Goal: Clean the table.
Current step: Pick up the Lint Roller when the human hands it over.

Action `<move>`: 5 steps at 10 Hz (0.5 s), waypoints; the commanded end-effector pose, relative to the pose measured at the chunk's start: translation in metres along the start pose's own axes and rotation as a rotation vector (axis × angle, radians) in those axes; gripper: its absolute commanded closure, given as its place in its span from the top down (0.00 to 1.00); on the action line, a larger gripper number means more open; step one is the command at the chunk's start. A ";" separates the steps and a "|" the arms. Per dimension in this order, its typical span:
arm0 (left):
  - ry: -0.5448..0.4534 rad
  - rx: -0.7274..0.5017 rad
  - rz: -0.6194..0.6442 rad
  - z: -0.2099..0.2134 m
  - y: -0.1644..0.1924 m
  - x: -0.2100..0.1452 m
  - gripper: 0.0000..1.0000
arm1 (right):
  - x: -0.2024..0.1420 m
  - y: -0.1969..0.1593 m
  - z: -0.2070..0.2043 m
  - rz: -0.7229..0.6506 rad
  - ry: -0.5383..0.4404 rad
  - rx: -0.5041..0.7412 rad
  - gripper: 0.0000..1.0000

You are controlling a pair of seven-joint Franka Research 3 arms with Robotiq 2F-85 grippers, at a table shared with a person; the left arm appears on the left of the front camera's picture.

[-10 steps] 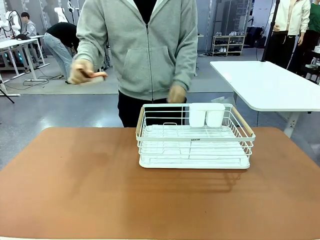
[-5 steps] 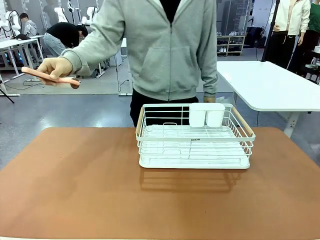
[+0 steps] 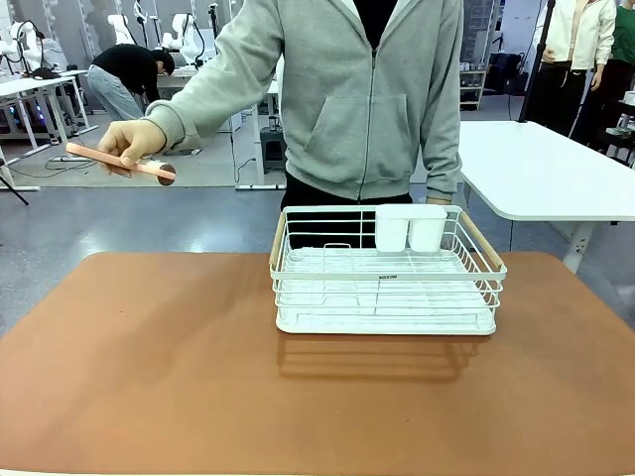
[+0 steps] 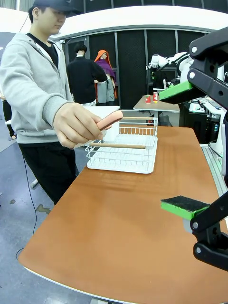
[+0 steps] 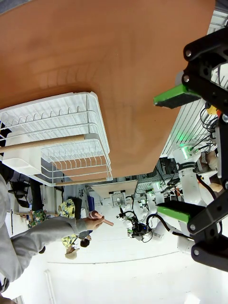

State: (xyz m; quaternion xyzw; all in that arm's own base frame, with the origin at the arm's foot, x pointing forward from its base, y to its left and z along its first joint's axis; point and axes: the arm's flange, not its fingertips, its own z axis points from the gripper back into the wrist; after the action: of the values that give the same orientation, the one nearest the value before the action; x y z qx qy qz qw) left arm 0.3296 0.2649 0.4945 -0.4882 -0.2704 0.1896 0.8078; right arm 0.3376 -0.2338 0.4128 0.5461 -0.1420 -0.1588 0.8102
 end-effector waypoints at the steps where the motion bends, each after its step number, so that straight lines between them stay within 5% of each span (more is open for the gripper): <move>1: -0.004 -0.005 0.001 0.003 0.001 -0.002 1.00 | 0.000 0.002 0.003 0.005 -0.005 0.003 1.00; 5: 0.000 0.000 0.000 0.000 0.000 0.000 1.00 | 0.000 0.002 0.003 0.005 -0.005 0.003 1.00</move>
State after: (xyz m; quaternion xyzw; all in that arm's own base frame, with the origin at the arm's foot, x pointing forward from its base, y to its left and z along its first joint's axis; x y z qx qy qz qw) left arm 0.3298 0.2646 0.4945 -0.4882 -0.2702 0.1894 0.8079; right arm 0.3376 -0.2338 0.4128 0.5461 -0.1420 -0.1588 0.8102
